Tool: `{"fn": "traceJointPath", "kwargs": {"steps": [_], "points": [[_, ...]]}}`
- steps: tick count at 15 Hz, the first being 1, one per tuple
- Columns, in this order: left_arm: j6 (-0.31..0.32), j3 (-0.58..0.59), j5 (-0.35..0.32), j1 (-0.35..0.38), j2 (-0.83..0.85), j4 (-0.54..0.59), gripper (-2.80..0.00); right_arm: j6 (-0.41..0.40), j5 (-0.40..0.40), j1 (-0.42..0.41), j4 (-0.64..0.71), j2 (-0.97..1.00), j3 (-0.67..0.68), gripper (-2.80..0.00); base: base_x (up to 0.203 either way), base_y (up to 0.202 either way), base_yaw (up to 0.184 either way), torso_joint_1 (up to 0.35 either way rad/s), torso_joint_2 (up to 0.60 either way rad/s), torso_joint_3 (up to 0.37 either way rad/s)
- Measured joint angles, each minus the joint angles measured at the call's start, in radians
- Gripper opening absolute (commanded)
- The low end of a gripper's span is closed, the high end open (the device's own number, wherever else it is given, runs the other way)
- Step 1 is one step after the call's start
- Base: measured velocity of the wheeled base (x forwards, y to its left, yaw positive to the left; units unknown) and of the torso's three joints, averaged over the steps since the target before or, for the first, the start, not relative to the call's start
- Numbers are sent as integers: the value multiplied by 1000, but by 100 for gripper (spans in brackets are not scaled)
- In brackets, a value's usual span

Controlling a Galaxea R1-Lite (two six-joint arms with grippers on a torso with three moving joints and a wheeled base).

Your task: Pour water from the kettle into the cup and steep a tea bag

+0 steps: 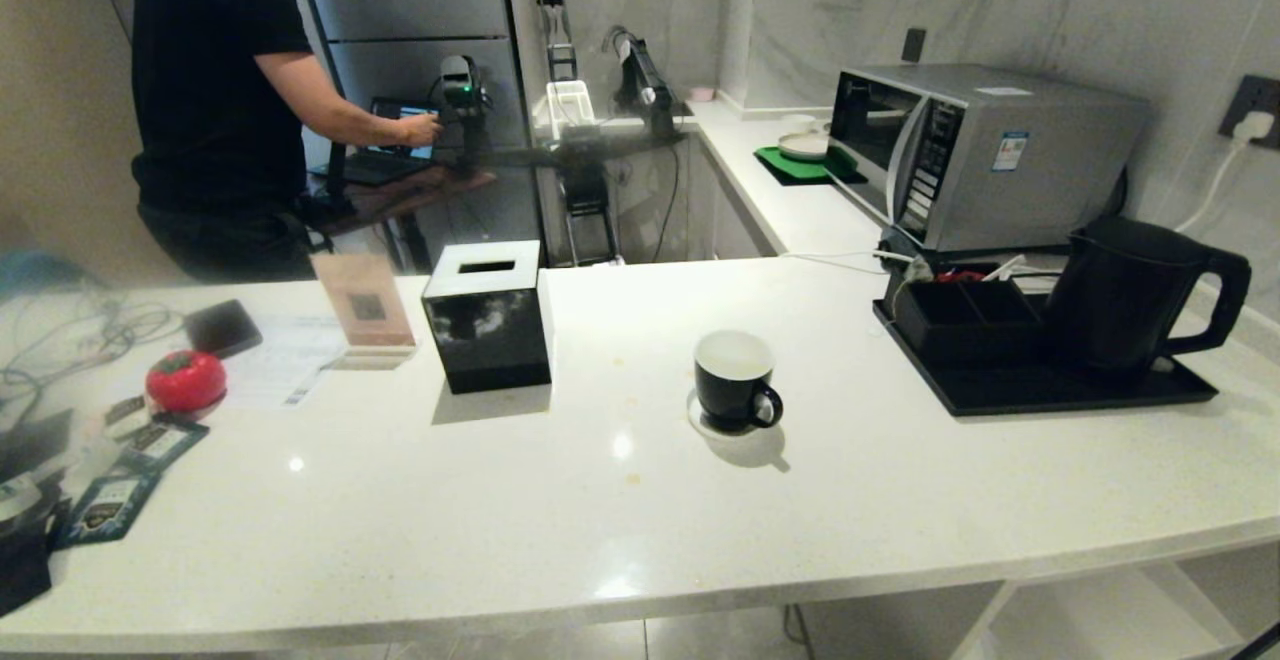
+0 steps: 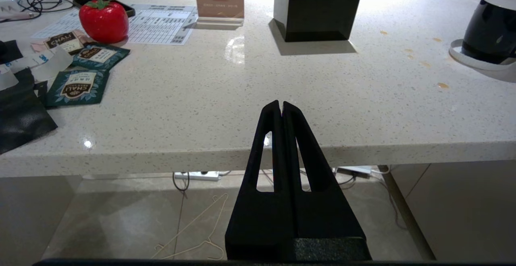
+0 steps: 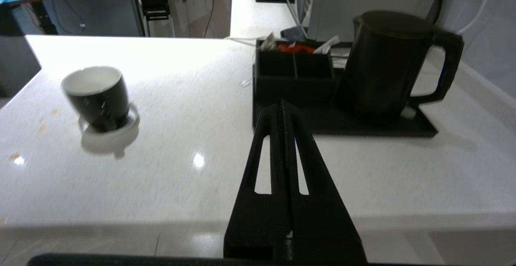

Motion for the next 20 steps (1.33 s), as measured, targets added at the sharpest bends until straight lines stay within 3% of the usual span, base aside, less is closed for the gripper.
{"fn": "traceJointPath", "kwargs": {"steps": [5, 14, 20], "points": [[0, 0, 0, 0, 0, 1, -280, -1, 51, -46, -4, 261, -234, -280, 0, 0, 0, 0, 0, 0], [0, 0, 0, 0, 0, 0, -280, -68, 62, -47, 21, 801, -726, -280, 0, 0, 0, 0, 0, 0], [0, 0, 0, 0, 0, 1, -280, -84, 61, -23, 212, 1093, -1012, -280, 0, 0, 0, 0, 0, 0]]}}
